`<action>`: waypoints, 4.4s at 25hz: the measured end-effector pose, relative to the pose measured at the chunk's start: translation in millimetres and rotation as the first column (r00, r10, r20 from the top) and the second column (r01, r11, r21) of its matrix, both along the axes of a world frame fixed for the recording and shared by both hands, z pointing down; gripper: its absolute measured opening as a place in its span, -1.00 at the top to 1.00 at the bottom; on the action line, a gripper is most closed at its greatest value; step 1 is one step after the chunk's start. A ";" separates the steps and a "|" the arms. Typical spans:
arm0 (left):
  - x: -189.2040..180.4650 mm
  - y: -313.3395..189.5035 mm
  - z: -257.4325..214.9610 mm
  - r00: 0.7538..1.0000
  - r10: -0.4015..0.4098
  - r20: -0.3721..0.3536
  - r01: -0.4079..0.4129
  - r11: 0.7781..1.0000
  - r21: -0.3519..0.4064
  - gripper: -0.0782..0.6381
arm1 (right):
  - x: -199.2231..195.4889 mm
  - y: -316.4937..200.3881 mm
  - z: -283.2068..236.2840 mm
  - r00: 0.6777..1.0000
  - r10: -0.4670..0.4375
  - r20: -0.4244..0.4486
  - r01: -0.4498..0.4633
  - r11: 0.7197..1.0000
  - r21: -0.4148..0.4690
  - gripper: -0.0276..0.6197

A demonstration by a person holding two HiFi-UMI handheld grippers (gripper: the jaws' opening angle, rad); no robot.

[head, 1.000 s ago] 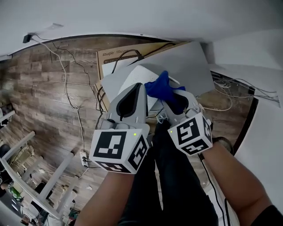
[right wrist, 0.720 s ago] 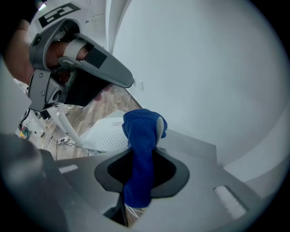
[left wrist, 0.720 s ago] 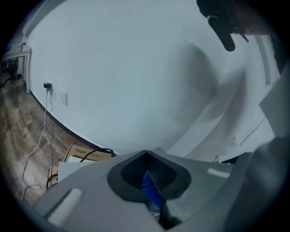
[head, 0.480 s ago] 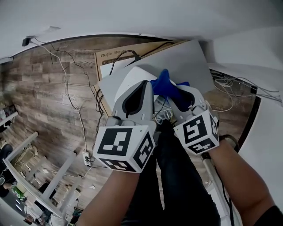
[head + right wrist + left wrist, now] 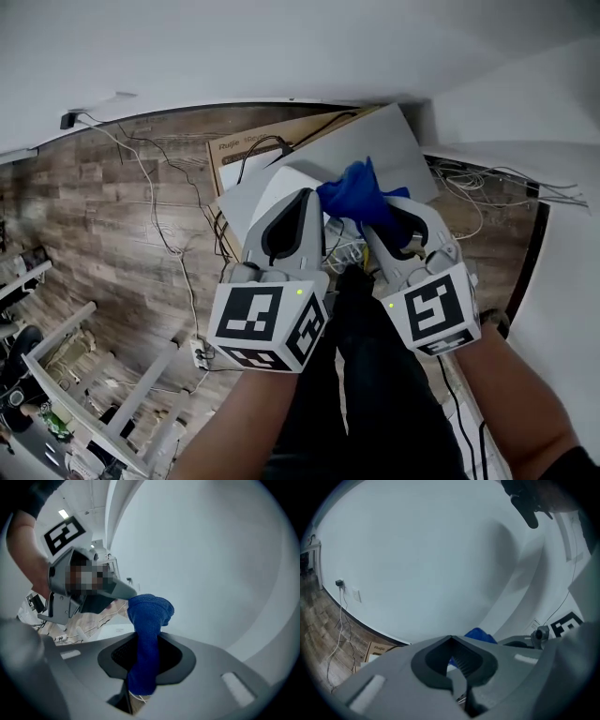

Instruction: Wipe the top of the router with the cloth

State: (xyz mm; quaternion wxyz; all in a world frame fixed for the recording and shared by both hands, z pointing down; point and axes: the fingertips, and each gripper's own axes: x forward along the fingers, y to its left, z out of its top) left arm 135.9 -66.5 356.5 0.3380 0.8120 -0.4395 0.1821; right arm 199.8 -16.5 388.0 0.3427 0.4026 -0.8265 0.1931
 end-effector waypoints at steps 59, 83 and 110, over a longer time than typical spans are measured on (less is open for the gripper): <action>-165.7 77.4 61.3 0.997 -0.071 0.006 0.072 0.990 -0.122 0.78 | -81.0 92.6 128.4 0.977 0.132 -0.166 -0.149 0.984 -0.098 0.56; -216.1 83.2 44.9 0.975 -0.218 -0.052 0.212 0.972 -0.097 0.78 | -162.2 76.9 85.7 0.987 -0.139 -0.079 0.129 0.984 -0.119 0.56; -288.6 52.6 66.8 0.872 -0.488 -0.044 0.477 0.867 -0.144 0.78 | -263.5 7.5 121.1 0.812 -0.565 -0.145 0.536 0.821 -0.198 0.56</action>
